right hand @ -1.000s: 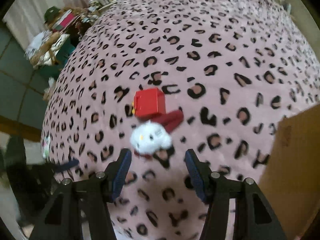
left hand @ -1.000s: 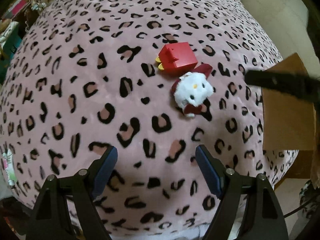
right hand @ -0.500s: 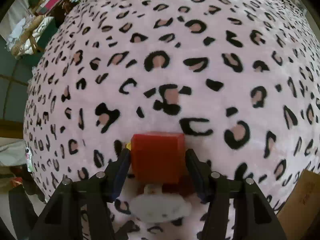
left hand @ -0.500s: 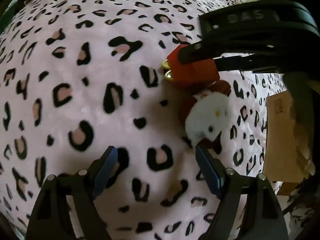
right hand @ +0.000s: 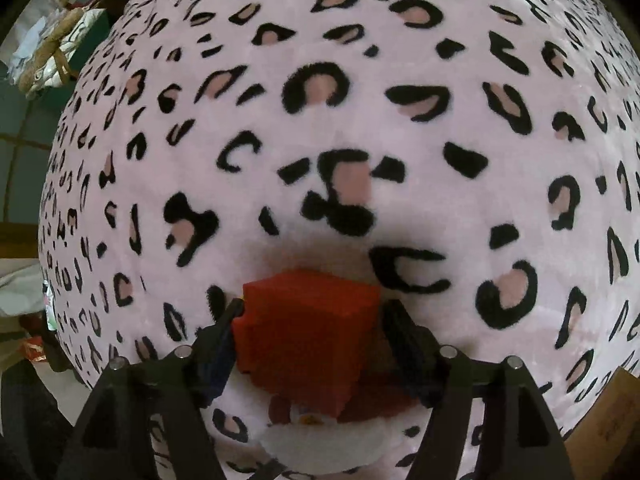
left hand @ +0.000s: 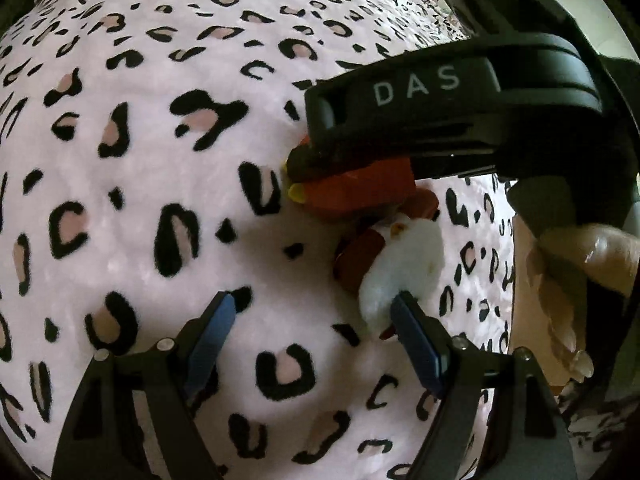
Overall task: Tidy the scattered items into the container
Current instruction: 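Grasp the red cube with right tool while left tool grasps the Hello Kitty plush, then lift the Hello Kitty plush with left tool while right tool lifts the red cube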
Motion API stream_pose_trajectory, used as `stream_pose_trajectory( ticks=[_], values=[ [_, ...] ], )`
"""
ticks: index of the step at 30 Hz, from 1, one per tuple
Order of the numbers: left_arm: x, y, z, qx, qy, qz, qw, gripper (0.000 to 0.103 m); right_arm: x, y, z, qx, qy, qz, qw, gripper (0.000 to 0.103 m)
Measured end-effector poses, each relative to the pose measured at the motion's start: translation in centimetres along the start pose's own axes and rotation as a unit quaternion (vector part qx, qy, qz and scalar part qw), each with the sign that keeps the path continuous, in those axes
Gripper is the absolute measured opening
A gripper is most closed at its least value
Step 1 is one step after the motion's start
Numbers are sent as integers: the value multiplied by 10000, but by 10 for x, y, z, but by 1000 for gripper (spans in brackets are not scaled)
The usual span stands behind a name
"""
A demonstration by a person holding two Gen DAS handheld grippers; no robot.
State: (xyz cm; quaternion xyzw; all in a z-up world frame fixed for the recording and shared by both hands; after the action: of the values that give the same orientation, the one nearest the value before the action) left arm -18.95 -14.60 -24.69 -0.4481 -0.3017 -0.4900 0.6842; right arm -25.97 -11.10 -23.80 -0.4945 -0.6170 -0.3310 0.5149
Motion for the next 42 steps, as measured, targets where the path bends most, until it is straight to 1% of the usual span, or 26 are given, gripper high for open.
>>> stream_pose_trajectory(
  ticks=[4, 8, 12, 16, 17, 18, 19, 21, 24, 27, 31, 34, 38, 42],
  values=[
    [4, -1, 9, 45, 122, 85, 9999, 81, 8, 4, 5, -85, -305, 109, 9994, 65],
    [11, -5, 22, 27, 274, 194, 9994, 81, 20, 1, 11, -226, -485, 230, 9983, 65],
    [8, -13, 35, -155, 371, 179, 9990, 81, 39, -4, 19, -316, -454, 487, 9973, 65],
    [-10, -22, 50, -339, 380, 30, 9987, 80, 58, 0, 35, -472, -339, 728, 9956, 65],
    [-16, -23, 53, -403, 341, -4, 9986, 77, 64, 3, 43, -503, -304, 775, 9953, 65],
    [-21, -23, 55, -473, 309, -19, 9984, 64, 69, 6, 49, -530, -261, 823, 9949, 65],
    [-24, -22, 56, -537, 258, -52, 9982, 60, 74, 8, 55, -545, -224, 865, 9945, 65],
    [-29, -16, 53, -583, 111, -58, 9982, 57, 82, 13, 64, -639, -178, 946, 9933, 65],
    [-27, -16, 51, -450, 82, -6, 9990, 51, 91, 20, 75, -750, -166, 1049, 9915, 65],
    [-19, -11, 43, -459, 25, -5, 9989, 49, 100, 27, 81, -799, -137, 1133, 9903, 65],
    [-4, -7, 38, -524, -211, 100, 9984, 49, 110, 37, 81, -820, -189, 1217, 9890, 65],
    [10, -3, 31, -437, -268, 127, 9986, 49, 116, 46, 75, -780, -208, 1262, 9887, 65],
    [41, 3, 14, -359, -434, 201, 9982, 49, 124, 58, 66, -640, -146, 1311, 9892, 65],
    [60, 14, 2, -242, -588, 269, 9976, 49, 133, 73, 52, -451, -130, 1352, 9897, 65]
  ],
)
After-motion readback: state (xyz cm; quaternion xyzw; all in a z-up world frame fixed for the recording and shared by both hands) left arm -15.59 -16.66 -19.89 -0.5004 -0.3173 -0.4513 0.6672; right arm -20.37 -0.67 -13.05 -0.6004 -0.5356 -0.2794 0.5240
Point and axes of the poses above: each gripper's, at about its wrist camera, not at the fingertips, and x roughly against the way its jaws point, z to its right, y to its underside, the point moved 2 cm from there along -x, roughly the way its jaws point, and after that the axes turned 4 degrees about z, right-handed, at the moved point
